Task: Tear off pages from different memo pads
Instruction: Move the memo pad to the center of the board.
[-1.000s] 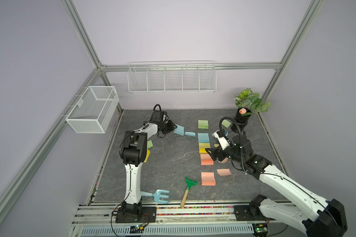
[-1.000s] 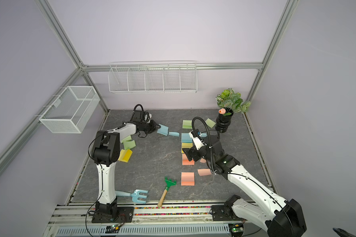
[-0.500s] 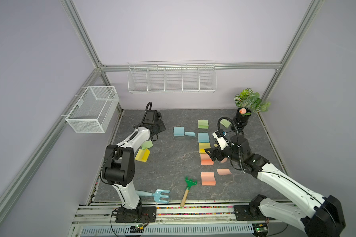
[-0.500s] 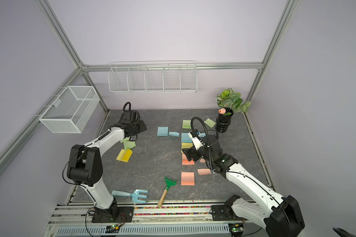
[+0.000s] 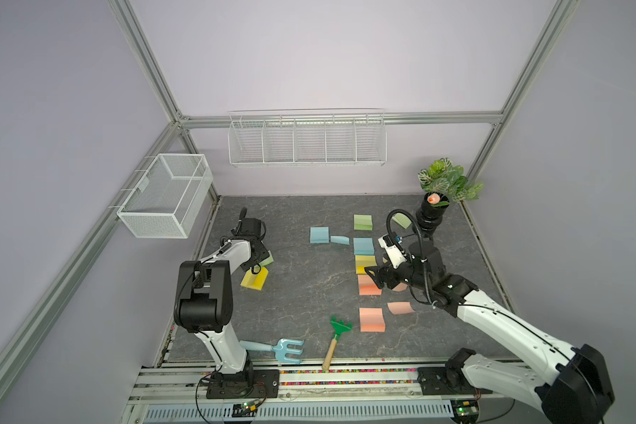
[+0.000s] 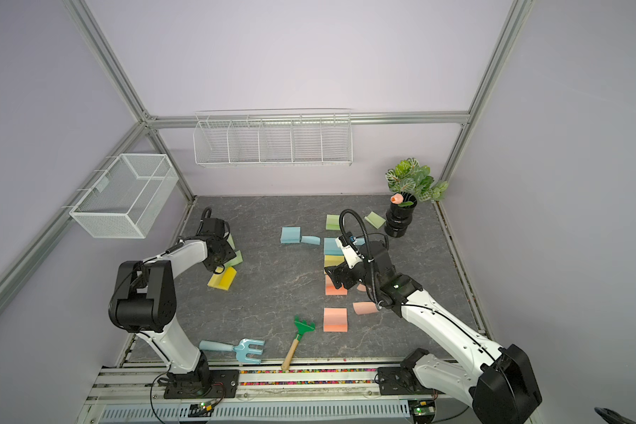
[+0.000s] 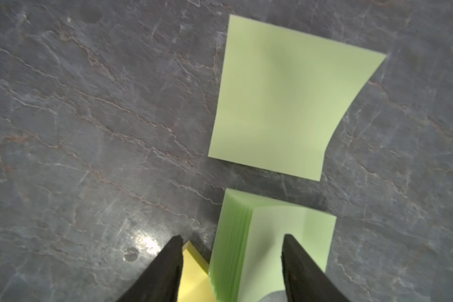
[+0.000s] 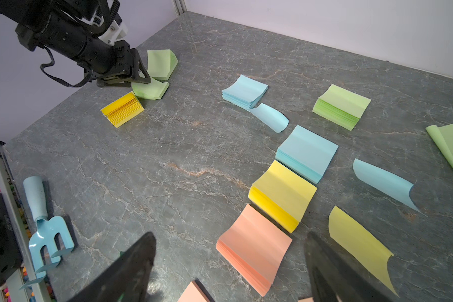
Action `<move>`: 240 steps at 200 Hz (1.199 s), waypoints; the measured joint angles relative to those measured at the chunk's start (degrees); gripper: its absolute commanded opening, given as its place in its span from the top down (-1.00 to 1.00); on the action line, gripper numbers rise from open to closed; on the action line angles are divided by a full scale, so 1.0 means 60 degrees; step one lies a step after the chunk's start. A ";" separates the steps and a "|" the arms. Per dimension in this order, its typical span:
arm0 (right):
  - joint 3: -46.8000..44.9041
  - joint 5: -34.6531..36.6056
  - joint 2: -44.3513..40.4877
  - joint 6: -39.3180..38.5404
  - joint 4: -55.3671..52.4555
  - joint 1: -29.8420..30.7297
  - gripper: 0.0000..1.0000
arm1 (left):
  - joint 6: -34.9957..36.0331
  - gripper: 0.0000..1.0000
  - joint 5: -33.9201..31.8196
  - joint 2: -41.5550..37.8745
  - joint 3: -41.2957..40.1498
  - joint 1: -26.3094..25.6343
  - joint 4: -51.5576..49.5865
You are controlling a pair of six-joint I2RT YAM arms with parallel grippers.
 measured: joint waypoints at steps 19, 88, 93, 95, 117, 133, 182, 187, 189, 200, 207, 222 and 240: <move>-0.0004 -0.0040 0.0029 0.0004 0.0004 0.0000 -0.78 | 0.0040 0.02 0.0240 0.0076 -0.0044 0.0004 0.0127; 0.0000 -0.0102 0.0051 0.0026 0.0000 0.0000 -0.78 | 0.0117 0.23 0.1293 0.0164 -0.0484 -0.0262 0.0769; -0.0004 -0.0098 0.0051 0.0029 0.0000 0.0000 -0.78 | 0.0120 0.23 0.1315 0.0164 -0.0503 -0.0328 0.0838; -0.0004 -0.0102 0.0051 0.0026 0.0000 0.0000 -0.78 | 0.0117 0.23 0.1315 0.0160 -0.0514 -0.0368 0.0871; 0.0000 -0.0102 0.0051 0.0029 -0.0004 0.0000 -0.78 | 0.0084 0.24 0.1402 0.0124 -0.0608 -0.0805 0.1060; -0.0004 -0.0098 0.0047 0.0029 -0.0015 0.0000 -0.78 | 0.0000 0.24 0.1526 0.0106 -0.0674 -0.1140 0.1220; -0.0018 -0.0091 -0.0160 0.0029 -0.0069 0.0000 -0.78 | -0.0798 0.24 0.1945 -0.0579 -0.1767 -0.2517 0.2251; -0.0018 -0.0087 -0.0182 0.0026 -0.0066 0.0000 -0.78 | -0.0896 0.24 0.1953 -0.0692 -0.1916 -0.2718 0.2310; -0.0018 -0.0087 -0.0189 0.0026 -0.0066 0.0000 -0.78 | -0.0954 0.24 0.1971 -0.0758 -0.1982 -0.2827 0.2331; -0.0018 -0.0066 -0.0208 0.0029 -0.0069 0.0000 -0.78 | -0.1206 0.24 0.2022 -0.1002 -0.2277 -0.3340 0.2412; -0.0018 -0.0051 -0.0208 0.0029 -0.0073 0.0000 -0.78 | -0.1362 0.24 0.2029 -0.1122 -0.2412 -0.3654 0.2426; -0.0018 0.0018 -0.0208 0.0029 -0.0076 0.0000 -0.78 | -0.1701 0.24 0.2036 -0.1282 -0.2565 -0.4331 0.2430; -0.0026 0.0076 -0.0208 0.0033 -0.0076 0.0000 -0.78 | -0.1974 0.22 0.2076 -0.1377 -0.2605 -0.4918 0.2361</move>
